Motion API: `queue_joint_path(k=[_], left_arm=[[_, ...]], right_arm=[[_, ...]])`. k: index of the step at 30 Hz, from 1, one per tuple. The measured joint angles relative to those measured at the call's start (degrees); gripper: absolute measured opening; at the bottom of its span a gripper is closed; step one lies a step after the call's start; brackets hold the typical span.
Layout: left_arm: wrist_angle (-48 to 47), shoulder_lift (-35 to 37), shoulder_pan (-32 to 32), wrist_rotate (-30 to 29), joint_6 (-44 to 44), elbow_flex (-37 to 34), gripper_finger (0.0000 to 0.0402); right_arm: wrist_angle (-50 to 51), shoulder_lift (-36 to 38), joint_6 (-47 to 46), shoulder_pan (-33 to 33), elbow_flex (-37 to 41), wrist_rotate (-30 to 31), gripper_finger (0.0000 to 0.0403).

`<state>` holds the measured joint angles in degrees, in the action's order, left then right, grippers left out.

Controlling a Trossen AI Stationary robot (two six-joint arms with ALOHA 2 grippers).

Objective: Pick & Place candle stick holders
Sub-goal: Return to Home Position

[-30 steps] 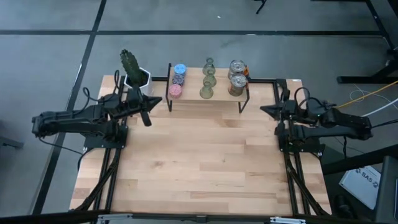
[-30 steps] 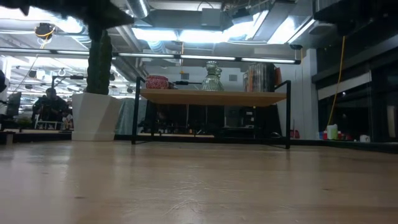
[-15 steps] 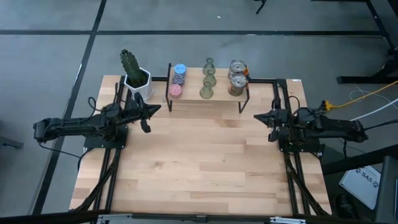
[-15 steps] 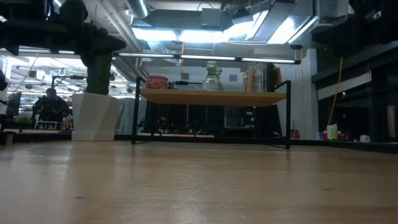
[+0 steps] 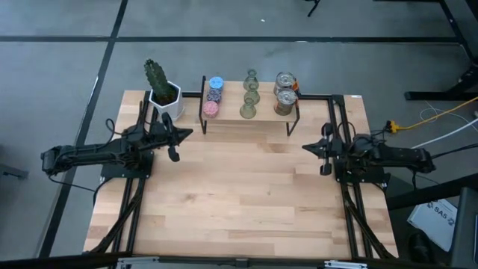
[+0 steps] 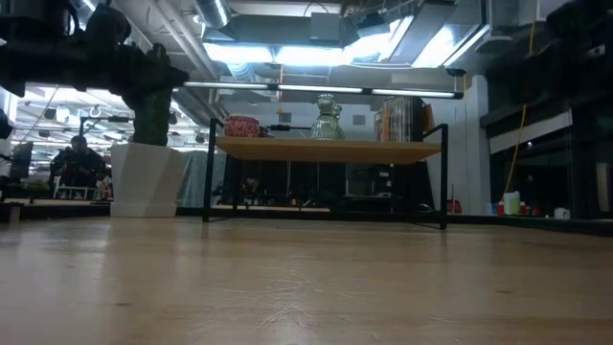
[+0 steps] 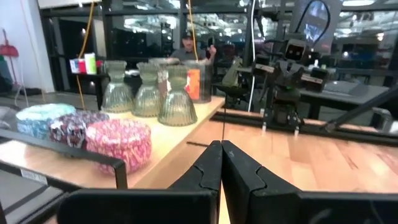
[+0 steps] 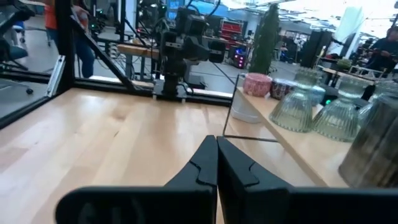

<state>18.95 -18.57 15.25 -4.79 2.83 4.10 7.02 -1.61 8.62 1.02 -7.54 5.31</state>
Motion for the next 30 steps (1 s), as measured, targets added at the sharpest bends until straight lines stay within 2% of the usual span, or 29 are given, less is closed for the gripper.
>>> queue_joint_path(k=[8, 11, 14, 20, 25, 30], left_arm=[[-1.1, 0.0, -0.1, -0.2, 0.2, -0.2, 0.0002], [1.6, 0.4, -0.1, -1.2, 0.4, -3.5, 0.0002], [0.9, 0.9, -0.1, -2.0, 0.4, -3.6, 0.0002], [0.6, 2.4, -0.1, 0.1, -1.8, -3.6, 0.0002], [0.7, 3.4, -0.1, 4.3, -3.0, -3.6, 0.0002], [1.6, 3.6, -0.1, 4.7, -3.2, -3.6, 0.0002]], right_arm=[[-1.7, 1.6, 0.4, 0.0, 3.2, -0.9, 0.0], [-1.5, 1.6, 0.3, 0.0, 3.4, -0.9, 0.0], [-0.5, 1.6, -0.1, 0.0, 3.4, -0.9, 0.0], [0.9, 1.6, -0.1, 0.0, 3.4, -1.1, 0.0], [2.4, 1.6, -0.1, 0.0, 3.4, -1.9, 0.0], [2.3, 1.6, -0.2, 0.0, 3.4, 4.3, 0.0]])
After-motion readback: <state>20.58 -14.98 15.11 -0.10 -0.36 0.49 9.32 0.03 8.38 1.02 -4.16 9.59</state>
